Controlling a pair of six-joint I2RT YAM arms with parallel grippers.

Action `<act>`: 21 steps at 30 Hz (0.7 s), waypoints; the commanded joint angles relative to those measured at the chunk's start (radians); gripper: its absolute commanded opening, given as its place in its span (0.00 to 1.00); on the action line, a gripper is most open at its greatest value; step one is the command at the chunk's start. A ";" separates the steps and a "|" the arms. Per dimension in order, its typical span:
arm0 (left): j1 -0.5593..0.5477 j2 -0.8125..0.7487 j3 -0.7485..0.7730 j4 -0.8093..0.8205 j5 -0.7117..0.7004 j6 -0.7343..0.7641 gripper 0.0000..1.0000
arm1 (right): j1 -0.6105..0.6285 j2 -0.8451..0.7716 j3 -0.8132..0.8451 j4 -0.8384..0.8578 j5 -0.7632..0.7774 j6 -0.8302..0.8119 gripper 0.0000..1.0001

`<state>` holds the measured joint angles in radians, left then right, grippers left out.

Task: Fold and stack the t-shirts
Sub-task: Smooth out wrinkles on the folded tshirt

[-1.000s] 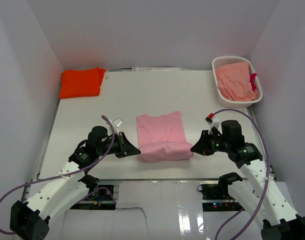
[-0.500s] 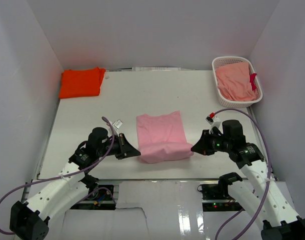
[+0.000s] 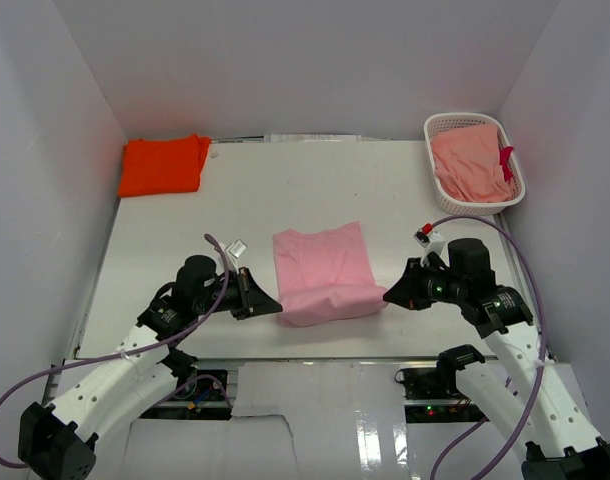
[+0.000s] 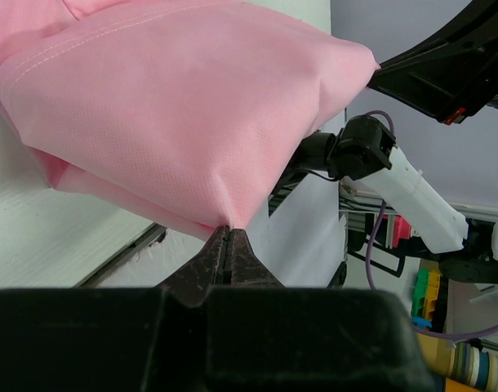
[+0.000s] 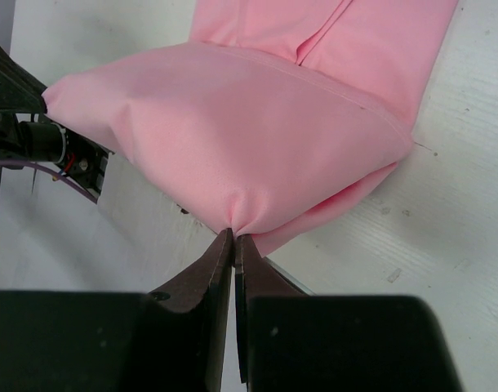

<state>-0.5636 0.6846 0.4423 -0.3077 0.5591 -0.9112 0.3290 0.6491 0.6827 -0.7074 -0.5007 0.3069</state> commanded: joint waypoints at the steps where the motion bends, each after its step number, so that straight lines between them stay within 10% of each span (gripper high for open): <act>1: -0.010 -0.023 0.006 0.004 0.010 -0.014 0.00 | 0.004 -0.020 0.014 0.003 -0.019 0.006 0.08; 21: -0.013 0.032 0.068 0.021 -0.019 -0.020 0.00 | 0.004 0.070 0.078 0.042 0.007 -0.020 0.08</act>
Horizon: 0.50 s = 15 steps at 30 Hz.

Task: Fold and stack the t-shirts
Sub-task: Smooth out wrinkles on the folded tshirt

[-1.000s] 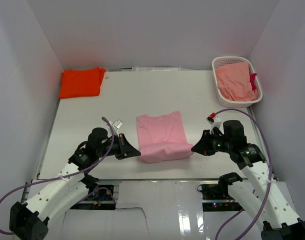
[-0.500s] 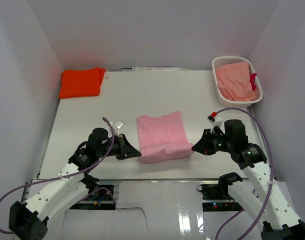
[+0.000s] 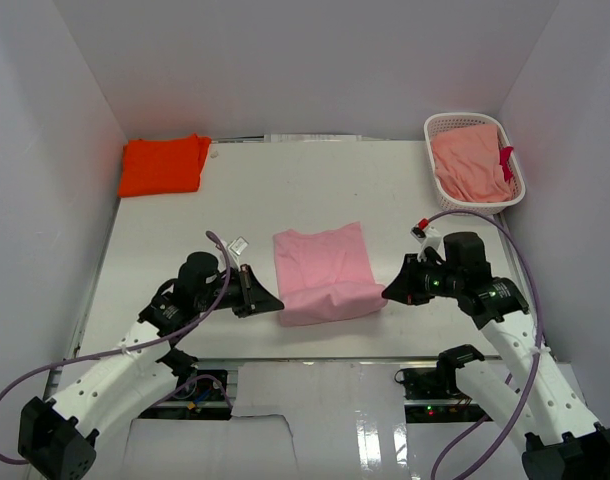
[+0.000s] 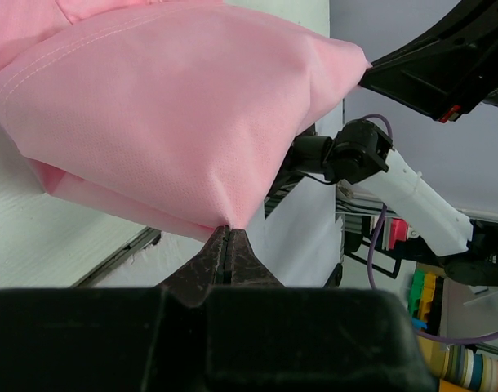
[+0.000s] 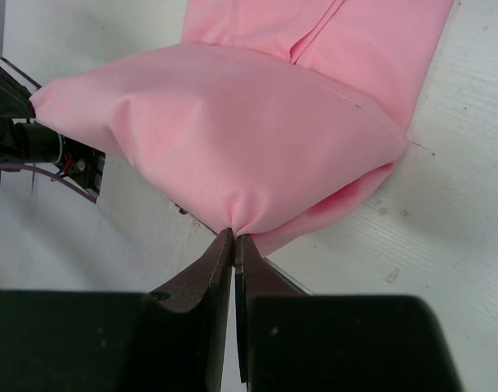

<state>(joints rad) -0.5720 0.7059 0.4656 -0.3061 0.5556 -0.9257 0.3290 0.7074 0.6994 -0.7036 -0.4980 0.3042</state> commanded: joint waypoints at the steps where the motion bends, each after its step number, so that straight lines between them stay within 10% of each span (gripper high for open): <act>1: -0.005 0.026 0.057 0.021 -0.020 -0.001 0.00 | 0.004 0.029 0.074 0.044 0.004 -0.023 0.08; 15: -0.003 0.190 0.031 0.202 -0.020 -0.002 0.00 | 0.005 0.194 0.141 0.128 0.013 -0.050 0.08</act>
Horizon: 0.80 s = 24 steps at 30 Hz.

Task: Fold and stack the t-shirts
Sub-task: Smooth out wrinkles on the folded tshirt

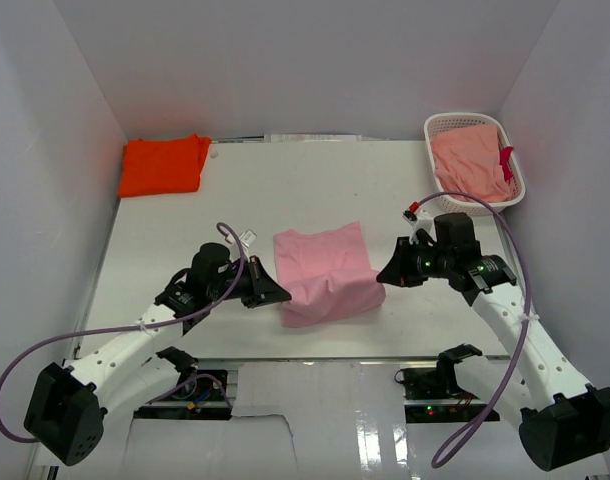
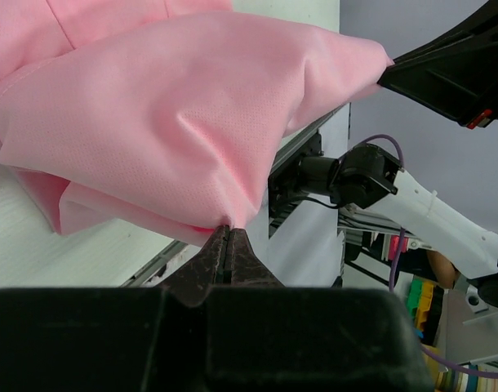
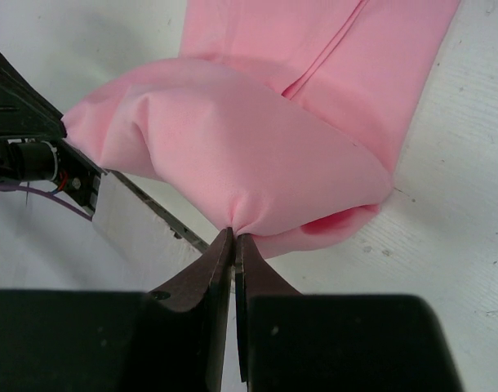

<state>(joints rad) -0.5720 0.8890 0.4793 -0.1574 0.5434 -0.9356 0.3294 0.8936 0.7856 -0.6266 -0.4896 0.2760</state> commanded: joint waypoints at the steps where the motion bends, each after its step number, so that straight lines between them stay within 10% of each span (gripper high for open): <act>1: -0.002 0.011 0.036 0.045 -0.011 0.011 0.00 | 0.003 0.019 0.061 0.053 0.006 -0.021 0.08; 24: 0.242 0.100 0.032 0.117 0.138 0.066 0.00 | -0.046 0.254 0.139 0.168 -0.029 -0.051 0.08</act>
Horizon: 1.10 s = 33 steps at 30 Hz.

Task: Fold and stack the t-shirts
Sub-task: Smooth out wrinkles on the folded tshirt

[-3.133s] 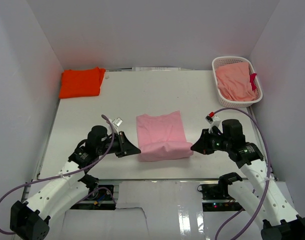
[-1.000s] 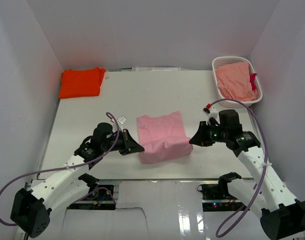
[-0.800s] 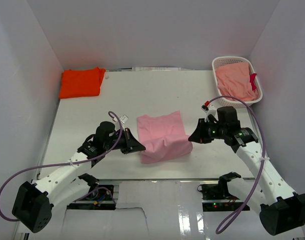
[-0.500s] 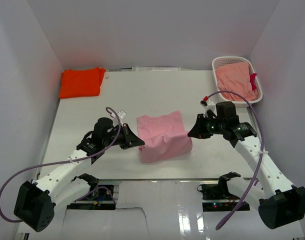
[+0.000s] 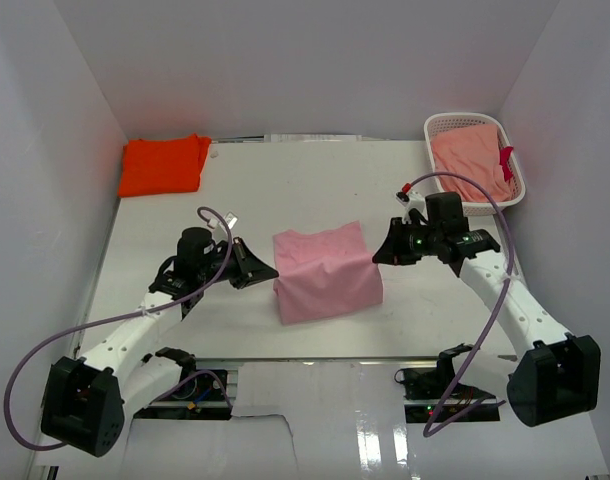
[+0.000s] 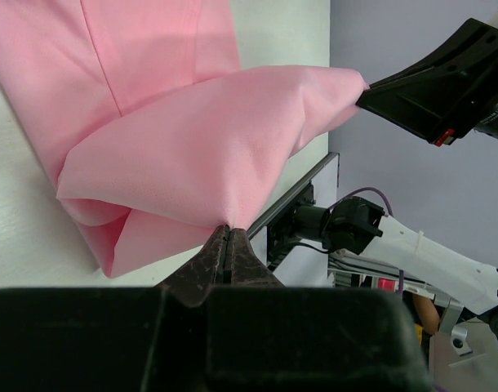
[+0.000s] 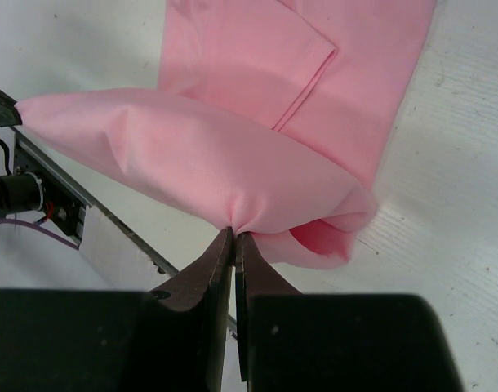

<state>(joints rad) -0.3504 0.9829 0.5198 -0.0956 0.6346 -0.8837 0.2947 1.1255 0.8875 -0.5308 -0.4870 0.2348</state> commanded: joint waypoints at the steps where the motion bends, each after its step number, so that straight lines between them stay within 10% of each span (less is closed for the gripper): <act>1: 0.025 0.020 -0.009 0.062 0.050 0.015 0.00 | -0.017 0.029 0.039 0.078 -0.035 -0.009 0.08; 33: 0.165 0.318 0.172 0.194 0.125 0.049 0.00 | -0.085 0.399 0.277 0.184 -0.177 -0.014 0.08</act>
<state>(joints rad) -0.2001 1.2980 0.6350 0.0887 0.7418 -0.8600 0.2161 1.5124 1.1076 -0.3847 -0.6361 0.2310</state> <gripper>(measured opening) 0.020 0.081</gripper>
